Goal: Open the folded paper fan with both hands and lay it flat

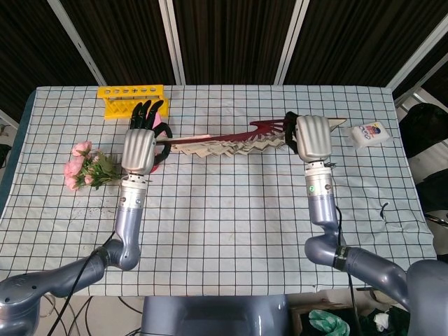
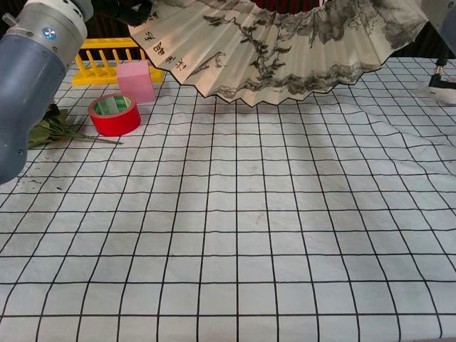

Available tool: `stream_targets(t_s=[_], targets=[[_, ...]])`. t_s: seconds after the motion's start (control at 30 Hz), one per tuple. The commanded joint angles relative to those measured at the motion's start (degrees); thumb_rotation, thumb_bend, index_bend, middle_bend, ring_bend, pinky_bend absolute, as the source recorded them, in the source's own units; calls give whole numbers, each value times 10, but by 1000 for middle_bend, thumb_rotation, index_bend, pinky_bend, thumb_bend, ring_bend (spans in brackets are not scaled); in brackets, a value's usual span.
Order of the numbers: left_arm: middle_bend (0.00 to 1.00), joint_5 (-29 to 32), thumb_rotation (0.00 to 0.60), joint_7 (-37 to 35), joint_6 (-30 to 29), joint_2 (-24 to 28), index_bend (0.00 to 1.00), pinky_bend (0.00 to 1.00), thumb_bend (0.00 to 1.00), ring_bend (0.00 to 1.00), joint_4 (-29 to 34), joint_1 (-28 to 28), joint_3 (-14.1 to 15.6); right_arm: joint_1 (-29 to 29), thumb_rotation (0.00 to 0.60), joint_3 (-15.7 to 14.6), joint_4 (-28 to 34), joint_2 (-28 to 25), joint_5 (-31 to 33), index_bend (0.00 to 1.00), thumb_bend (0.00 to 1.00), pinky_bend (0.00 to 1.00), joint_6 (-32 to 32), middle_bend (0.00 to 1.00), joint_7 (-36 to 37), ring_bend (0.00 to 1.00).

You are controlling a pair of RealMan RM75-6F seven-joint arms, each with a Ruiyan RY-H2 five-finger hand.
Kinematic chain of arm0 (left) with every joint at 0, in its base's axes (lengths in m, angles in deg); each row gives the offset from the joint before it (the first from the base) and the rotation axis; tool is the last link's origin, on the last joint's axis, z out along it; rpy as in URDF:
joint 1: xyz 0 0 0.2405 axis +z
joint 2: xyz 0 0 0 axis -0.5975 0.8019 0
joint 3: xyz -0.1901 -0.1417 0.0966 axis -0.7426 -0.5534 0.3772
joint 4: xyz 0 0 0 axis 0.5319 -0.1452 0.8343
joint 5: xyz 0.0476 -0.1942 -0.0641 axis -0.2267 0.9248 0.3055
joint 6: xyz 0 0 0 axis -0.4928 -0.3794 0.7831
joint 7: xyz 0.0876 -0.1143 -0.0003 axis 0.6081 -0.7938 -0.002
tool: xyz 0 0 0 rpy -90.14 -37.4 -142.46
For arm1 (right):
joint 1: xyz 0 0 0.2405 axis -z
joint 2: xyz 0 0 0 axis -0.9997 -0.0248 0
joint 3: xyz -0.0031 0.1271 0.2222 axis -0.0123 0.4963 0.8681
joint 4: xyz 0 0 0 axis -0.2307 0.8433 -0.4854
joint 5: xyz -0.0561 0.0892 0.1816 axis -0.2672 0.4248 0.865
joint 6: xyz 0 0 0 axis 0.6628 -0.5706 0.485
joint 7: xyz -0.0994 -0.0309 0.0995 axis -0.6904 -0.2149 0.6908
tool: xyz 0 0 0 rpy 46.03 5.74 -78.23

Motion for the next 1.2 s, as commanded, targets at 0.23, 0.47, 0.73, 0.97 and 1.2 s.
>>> stream_targets(t_s=[0.23,0.47,0.73,0.97,1.2], targets=[[103,4,600,-6,3,-17,728,0,450,0,-36,-34,-9,12,600,-17,-48,16,-34,940,740,928,10,952,8,1000],[103,7,600,-12,1,-25,729,0,449,0,-49,-35,3,20,600,-27,-66,21,-56,939,740,928,9,951,20,998],[103,7,600,-17,-2,-28,730,0,448,0,-51,-30,19,33,600,-38,-55,21,-65,924,642,908,2,923,8,966],[103,9,600,-19,-6,-31,731,0,448,0,-44,-26,27,47,600,-59,-32,12,-85,509,482,862,-2,847,-11,914],[103,9,600,-19,-9,-33,733,0,448,0,-37,-20,36,59,600,-80,-5,-2,-90,0,153,704,-10,568,-72,669]])
